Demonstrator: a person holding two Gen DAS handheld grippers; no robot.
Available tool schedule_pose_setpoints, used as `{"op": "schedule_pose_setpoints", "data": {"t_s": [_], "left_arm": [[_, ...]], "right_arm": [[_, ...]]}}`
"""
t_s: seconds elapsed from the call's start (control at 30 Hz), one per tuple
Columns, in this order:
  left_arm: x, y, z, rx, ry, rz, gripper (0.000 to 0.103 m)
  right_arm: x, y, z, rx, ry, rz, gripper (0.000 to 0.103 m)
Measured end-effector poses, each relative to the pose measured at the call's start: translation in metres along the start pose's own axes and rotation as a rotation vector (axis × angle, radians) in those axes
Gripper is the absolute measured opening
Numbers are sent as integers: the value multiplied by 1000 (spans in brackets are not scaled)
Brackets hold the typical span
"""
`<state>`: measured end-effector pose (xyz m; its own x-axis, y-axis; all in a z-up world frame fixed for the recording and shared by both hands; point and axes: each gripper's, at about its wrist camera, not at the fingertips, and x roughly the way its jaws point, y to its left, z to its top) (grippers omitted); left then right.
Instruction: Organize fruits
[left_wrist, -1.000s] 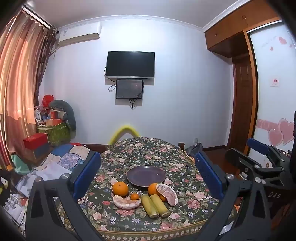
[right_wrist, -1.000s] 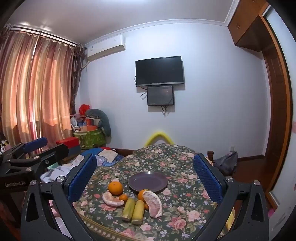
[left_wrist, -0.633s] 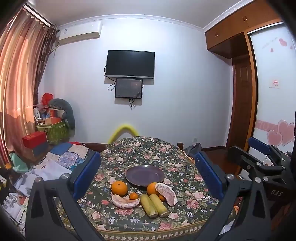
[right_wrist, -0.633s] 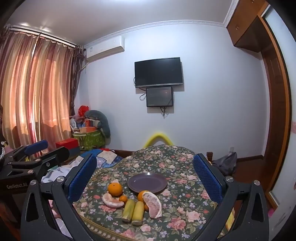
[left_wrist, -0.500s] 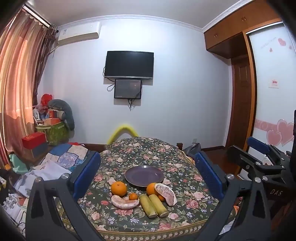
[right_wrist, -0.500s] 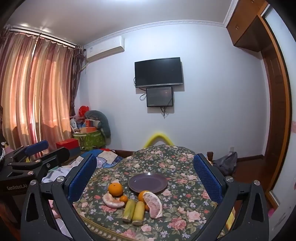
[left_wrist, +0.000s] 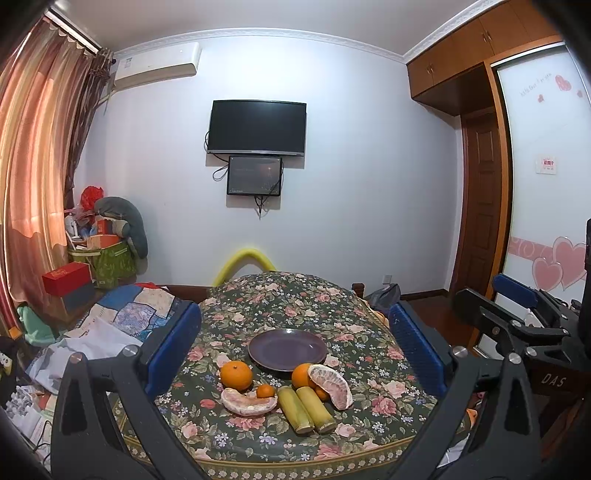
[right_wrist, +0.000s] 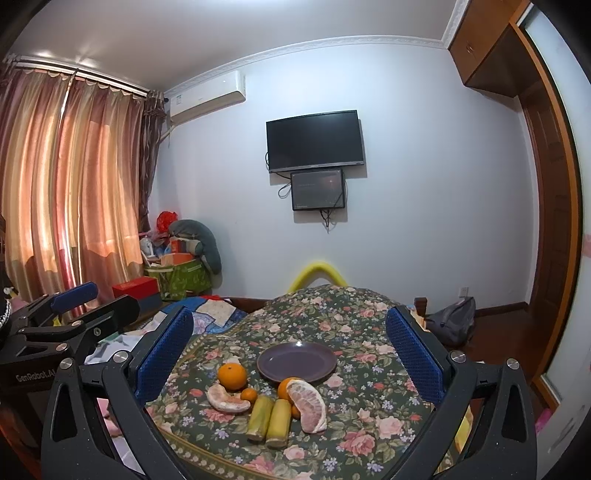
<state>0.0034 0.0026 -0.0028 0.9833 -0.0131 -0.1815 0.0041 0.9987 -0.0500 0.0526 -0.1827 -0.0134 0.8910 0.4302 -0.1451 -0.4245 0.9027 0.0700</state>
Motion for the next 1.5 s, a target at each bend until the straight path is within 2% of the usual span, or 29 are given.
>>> {"op": "schedule_pose_setpoints", "data": {"t_s": [1.5], "left_arm": [[2,-3,-1,-1,11,-15,103]], "right_arm": [[1,-3,1,6,2,-8,103]]}}
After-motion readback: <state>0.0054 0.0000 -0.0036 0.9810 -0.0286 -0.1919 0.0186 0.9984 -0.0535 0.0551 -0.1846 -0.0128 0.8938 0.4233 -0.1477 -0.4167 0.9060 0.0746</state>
